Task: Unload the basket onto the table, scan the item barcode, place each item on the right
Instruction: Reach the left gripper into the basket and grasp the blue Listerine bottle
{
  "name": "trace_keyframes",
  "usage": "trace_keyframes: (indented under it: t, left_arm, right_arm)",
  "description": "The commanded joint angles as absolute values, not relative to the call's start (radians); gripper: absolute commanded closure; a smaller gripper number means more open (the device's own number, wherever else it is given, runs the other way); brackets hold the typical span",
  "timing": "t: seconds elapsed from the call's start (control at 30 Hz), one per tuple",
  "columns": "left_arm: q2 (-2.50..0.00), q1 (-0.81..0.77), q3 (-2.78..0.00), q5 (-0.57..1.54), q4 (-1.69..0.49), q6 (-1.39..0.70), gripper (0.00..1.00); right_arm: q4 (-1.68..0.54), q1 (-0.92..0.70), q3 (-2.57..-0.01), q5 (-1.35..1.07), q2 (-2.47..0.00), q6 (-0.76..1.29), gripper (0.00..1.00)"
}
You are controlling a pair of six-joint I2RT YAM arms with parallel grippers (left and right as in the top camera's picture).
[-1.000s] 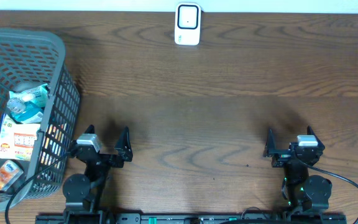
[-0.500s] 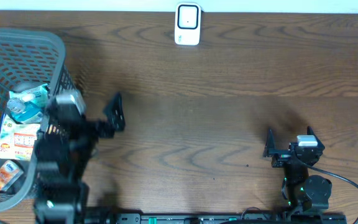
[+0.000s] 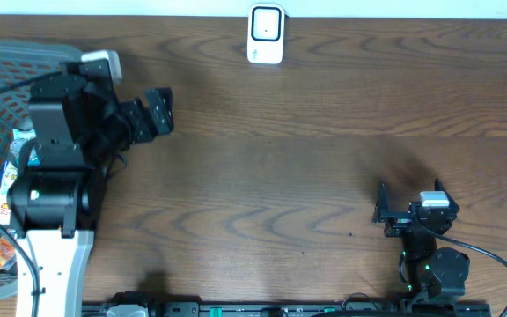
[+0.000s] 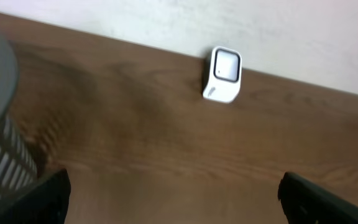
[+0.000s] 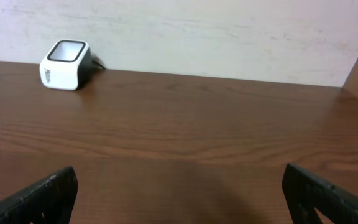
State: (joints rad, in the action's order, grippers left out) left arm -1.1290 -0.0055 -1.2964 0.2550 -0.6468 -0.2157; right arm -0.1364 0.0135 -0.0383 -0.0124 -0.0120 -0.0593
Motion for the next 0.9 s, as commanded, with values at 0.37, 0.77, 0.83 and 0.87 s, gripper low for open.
trace_keyframes:
  t: [0.37, 0.77, 0.83, 0.87]
  left_arm:
    - [-1.338, 0.521, -1.603, 0.112, -0.899, -0.559, 0.02]
    - [-1.562, 0.599, -1.603, 0.112, -1.055, -0.829, 0.02]
    - [-1.581, 0.599, -1.602, 0.111, -1.062, -0.859, 0.02]
    - [-1.59, 0.599, -1.6, 0.11, -1.063, -0.871, 0.02]
  right_arm:
    - [-0.134, 0.007, -0.034, -0.018, -0.007, -0.068, 0.01]
    - [-0.134, 0.007, -0.033, -0.018, -0.007, -0.068, 0.01]
    - [-0.134, 0.007, -0.033, -0.018, -0.007, -0.068, 0.01]
    - [-0.134, 0.007, -0.033, -0.018, -0.007, -0.068, 0.01]
